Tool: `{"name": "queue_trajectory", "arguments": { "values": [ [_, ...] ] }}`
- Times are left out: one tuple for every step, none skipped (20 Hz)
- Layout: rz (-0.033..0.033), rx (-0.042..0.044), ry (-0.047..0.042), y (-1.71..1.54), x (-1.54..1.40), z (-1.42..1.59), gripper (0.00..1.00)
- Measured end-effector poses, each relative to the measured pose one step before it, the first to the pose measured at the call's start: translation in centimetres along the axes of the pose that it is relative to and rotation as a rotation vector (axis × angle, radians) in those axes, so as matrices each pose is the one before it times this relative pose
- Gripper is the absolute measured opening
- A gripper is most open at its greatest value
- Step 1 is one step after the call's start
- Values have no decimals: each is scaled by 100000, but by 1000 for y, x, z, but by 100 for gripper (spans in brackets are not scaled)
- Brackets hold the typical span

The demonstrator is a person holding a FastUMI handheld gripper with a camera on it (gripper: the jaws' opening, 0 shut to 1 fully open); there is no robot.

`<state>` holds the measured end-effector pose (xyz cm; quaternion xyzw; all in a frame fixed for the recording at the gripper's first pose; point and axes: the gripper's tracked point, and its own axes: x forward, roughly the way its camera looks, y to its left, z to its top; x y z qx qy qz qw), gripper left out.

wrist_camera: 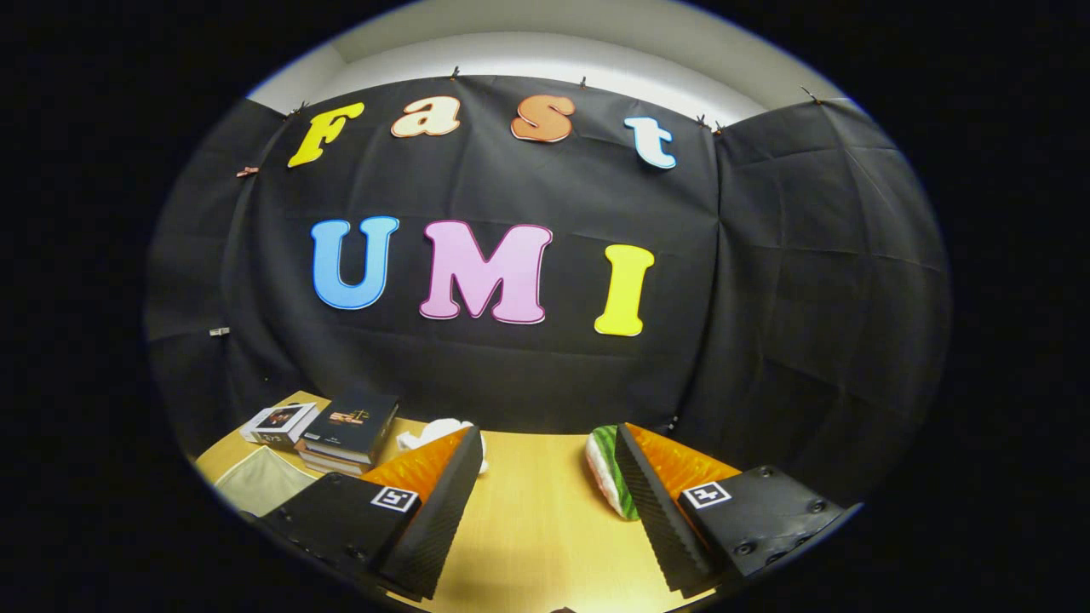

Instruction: Open the storage box then place both shoes into the box .Put the left shoe in first, then the right shoe, with the right side of both shoes facing outward in a uniform manner.

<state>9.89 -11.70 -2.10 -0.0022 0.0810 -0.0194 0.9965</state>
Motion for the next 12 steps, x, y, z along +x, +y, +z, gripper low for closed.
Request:
{"name": "queue_trajectory", "arguments": {
  "values": [
    [1321, 210, 713, -166, 216, -497, 96],
    [1103, 70, 1910, -55, 122, -669, 96],
    [808, 324, 2052, -133, 201, -555, 96],
    [685, 812, 1294, 135, -10, -224, 97],
    [713, 1231, 963, 210, -24, -69, 96],
    [-130, 1099, 294, 184, -212, 90, 97],
    [-550, 1035, -460, 97, -106, 154, 96],
    [-762, 934, -1050, 205, -294, 326, 96],
    [-1064, 843, -425, 305, -191, 238, 96],
    [-792, 884, 222, 381, -454, 78, 96],
    [-595, 914, -210, 442, -313, 181, 96],
    [-550, 742, -459, 453, -338, 220, 96]
  ]
}}
